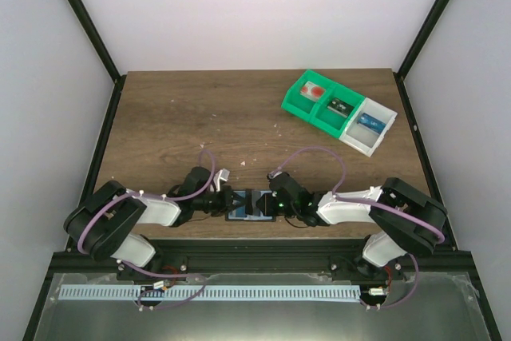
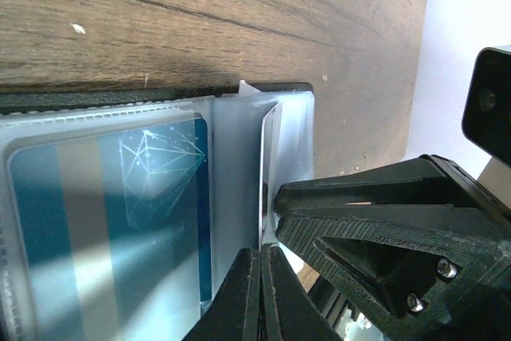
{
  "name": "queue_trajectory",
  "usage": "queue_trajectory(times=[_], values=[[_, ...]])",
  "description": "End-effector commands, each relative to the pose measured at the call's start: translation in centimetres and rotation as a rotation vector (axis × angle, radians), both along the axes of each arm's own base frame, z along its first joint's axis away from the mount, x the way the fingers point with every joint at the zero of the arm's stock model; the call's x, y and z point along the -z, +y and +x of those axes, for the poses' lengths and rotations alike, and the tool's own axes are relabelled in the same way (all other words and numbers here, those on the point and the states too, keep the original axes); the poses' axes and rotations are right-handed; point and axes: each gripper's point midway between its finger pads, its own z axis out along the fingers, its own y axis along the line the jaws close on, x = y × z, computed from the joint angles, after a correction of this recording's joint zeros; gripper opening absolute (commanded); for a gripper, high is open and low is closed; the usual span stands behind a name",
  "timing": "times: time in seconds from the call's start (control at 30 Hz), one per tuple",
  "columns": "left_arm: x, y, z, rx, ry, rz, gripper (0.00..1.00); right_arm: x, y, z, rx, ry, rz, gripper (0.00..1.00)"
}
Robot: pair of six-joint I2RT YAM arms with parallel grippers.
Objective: Take the credit cards out of the card holder
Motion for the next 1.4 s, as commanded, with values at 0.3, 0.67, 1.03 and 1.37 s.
queue_trajectory(times=[0.3,0.67,1.03,1.37], values=[[-0.6,2.8,0.1,-0.067,-0.041,0.026,0.00,-3.6,-0.7,1.6,0.007,-0.130,-0.028,0.21],[-11.0,4.1,3.6,-0.102,-0.625,0.082,0.00,-14.9,-0.1,1.8,0.016,-0.209,0.160,0.32],[-16.0,2.2,2.1,-0.002,-0.649,-0.042,0.00,-22.5,-1.0,2.1,-0.155,-0.686,0.168,0.38],[-20.8,3.2,2.9,0.007,-1.260,0.266,0.00,-27.3,-2.7,2.2,0.220,-0.215,0.387,0.45]])
